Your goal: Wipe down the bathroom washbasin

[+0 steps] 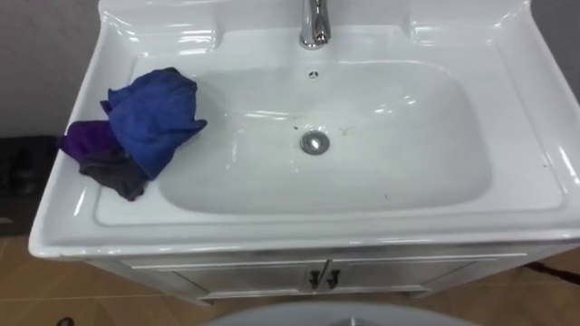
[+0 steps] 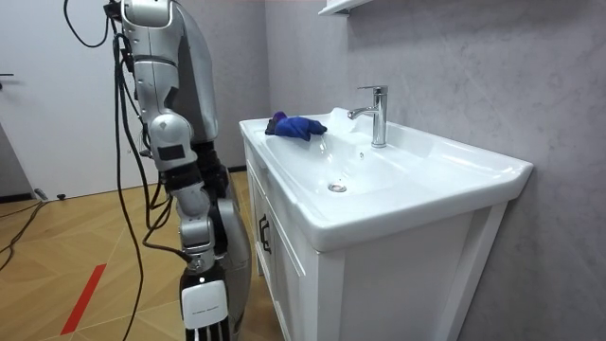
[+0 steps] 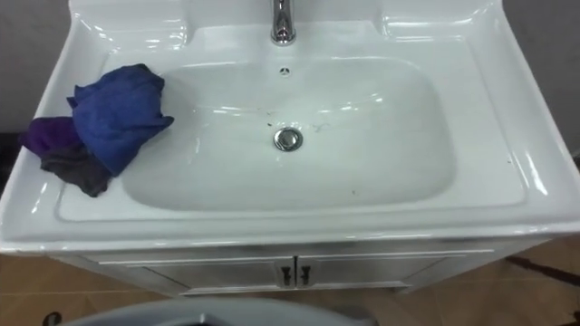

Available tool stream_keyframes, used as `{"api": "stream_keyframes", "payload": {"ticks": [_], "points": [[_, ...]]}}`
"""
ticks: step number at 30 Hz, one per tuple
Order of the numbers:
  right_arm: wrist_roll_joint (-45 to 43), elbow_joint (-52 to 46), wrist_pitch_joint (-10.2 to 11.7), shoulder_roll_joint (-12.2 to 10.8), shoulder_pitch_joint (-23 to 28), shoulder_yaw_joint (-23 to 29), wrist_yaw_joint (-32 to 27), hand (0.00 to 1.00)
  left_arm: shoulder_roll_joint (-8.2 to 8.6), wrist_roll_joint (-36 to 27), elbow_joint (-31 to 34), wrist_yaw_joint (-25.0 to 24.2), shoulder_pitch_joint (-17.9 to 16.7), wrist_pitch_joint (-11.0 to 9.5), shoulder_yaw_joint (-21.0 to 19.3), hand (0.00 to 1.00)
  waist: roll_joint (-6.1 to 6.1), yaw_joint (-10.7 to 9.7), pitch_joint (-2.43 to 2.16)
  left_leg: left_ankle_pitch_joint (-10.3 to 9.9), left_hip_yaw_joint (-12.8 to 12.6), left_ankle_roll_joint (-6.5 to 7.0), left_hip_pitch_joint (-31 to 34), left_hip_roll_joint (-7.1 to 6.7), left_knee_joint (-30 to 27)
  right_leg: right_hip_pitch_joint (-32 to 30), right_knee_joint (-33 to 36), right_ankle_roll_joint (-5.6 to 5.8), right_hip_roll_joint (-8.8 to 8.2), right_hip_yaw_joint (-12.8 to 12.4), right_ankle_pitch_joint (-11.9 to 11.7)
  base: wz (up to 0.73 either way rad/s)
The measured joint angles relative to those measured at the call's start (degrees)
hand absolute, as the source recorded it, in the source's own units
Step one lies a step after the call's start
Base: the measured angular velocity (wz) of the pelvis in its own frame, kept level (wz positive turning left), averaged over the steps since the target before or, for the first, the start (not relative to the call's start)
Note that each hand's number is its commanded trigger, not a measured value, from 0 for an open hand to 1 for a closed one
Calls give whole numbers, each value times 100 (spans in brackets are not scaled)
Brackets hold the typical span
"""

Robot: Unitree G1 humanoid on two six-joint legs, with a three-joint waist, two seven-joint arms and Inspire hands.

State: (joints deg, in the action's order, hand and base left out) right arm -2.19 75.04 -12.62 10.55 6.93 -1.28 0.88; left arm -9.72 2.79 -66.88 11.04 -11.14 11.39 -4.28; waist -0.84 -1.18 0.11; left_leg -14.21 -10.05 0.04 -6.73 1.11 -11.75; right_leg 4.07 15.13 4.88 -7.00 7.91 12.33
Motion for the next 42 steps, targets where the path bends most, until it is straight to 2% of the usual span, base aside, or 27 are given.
{"api": "stream_keyframes", "payload": {"ticks": [11,25,34,42], "points": [[12,-8,-17,3,23,30,61,0,-3,298,1,-359,-38,40,67,0,38,-34,20,-25,-85,3,-86,12,3,49,2,3,19,-84,-12,-4],[75,1,-370,-15,-26,19,187,0,28,298,7,-539,-157,353,237,0,121,-47,13,-93,-33,22,-57,18,-109,80,66,4,8,-65,-12,0],[188,2,-375,-22,-27,20,184,0,29,356,26,-552,-189,374,243,0,150,-52,16,-92,0,22,-54,17,-108,102,62,4,1,11,-12,2],[188,5,-374,-23,-32,26,184,0,28,417,26,-551,-183,376,237,0,122,-80,23,-91,33,22,-83,15,-96,140,50,5,2,14,-12,0]]}}
